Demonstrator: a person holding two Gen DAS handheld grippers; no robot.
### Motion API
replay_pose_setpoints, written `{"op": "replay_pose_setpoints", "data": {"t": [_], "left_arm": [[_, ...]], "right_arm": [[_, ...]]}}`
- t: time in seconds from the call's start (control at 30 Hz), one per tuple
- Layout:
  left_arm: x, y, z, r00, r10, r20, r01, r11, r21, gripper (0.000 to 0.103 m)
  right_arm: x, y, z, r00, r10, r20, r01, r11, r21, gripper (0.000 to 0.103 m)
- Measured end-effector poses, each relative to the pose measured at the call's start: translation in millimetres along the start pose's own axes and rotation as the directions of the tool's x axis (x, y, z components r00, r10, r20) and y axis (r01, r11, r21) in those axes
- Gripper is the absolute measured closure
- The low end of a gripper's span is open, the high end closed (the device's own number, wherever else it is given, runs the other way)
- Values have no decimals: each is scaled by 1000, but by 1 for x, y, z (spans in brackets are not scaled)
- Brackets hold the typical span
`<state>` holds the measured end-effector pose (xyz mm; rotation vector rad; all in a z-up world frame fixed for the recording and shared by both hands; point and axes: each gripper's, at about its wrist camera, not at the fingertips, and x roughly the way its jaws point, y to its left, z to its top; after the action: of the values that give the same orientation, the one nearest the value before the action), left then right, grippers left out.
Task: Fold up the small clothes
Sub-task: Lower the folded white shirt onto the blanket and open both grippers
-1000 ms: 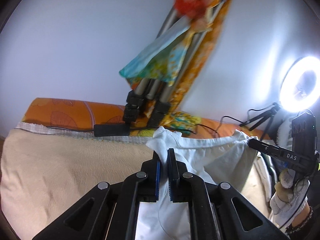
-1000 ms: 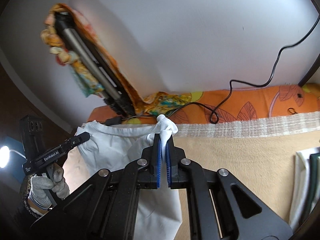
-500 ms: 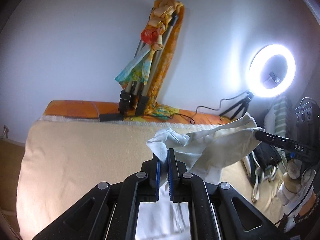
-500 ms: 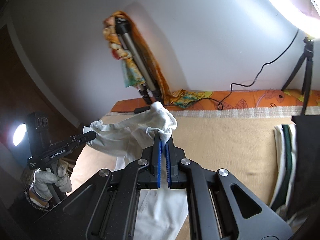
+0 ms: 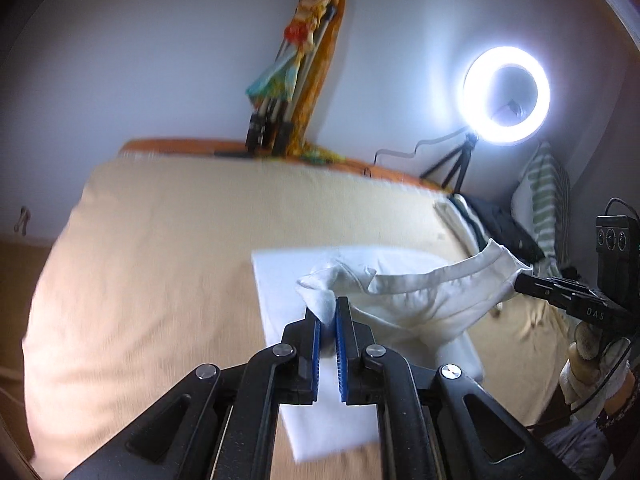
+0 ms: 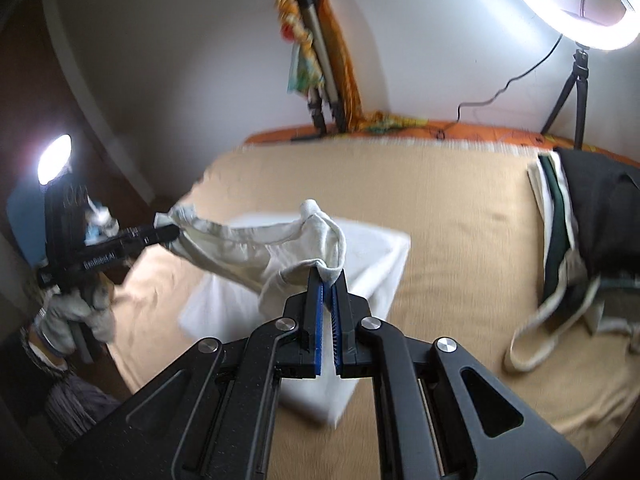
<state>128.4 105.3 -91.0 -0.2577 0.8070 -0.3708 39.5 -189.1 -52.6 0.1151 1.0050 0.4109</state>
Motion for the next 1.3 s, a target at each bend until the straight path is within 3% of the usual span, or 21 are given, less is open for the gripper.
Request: {"op": "replay_pose_setpoints", "data": {"t": [0.37, 0.5, 0.6, 0.63, 0.67, 0.73, 0.77, 0.87, 0.97, 1.0, 1.1, 1.17, 1.3], "left_arm": [[-27, -10, -62, 995, 71, -65, -60, 985, 160, 95], [-46, -1, -75, 995, 66, -73, -55, 988, 143, 87], [-57, 13, -74, 998, 30, -55, -28, 999, 37, 74], [-58, 19, -73, 998, 19, -53, -19, 1000, -7, 70], [-56, 25, -72, 998, 2, -57, -5, 998, -63, 67], [-49, 35, -70, 996, -37, -78, 25, 988, -153, 66], [-43, 38, -70, 994, -64, -92, 45, 979, -198, 63], [-21, 49, -73, 982, -148, -120, 101, 939, -329, 54], [-6, 54, -76, 972, -197, -130, 126, 899, -419, 57], [-1, 53, -77, 967, -216, -133, 140, 890, -433, 66], [4, 47, -77, 964, -219, -153, 140, 902, -408, 92], [4, 41, -77, 966, -197, -166, 123, 919, -375, 100], [-11, 44, -74, 965, -229, -128, 161, 901, -402, 101]], "right_arm": [[-19, 17, -57, 990, -143, 4, 141, 971, -192, 98], [-39, 7, -66, 991, -133, 2, 131, 978, -164, 98], [-44, -8, -67, 996, -83, -14, 82, 995, -59, 97], [-42, -15, -66, 998, -54, -28, 54, 999, 1, 90], [-39, -20, -66, 999, -33, -38, 34, 998, 48, 70], [-35, -32, -69, 999, 12, -43, -6, 988, 157, 41], [-29, -38, -70, 998, 48, -50, -36, 976, 214, 41], [-10, -51, -75, 986, 143, -87, -105, 934, 342, 41], [8, -57, -82, 973, 203, -110, -139, 896, 422, 41], [13, -58, -84, 968, 227, -112, -156, 883, 443, 41], [22, -55, -84, 957, 270, -109, -194, 869, 455, 64], [25, -50, -83, 955, 272, -114, -195, 872, 448, 93], [11, -53, -80, 949, 312, -49, -251, 838, 484, 97]]}}
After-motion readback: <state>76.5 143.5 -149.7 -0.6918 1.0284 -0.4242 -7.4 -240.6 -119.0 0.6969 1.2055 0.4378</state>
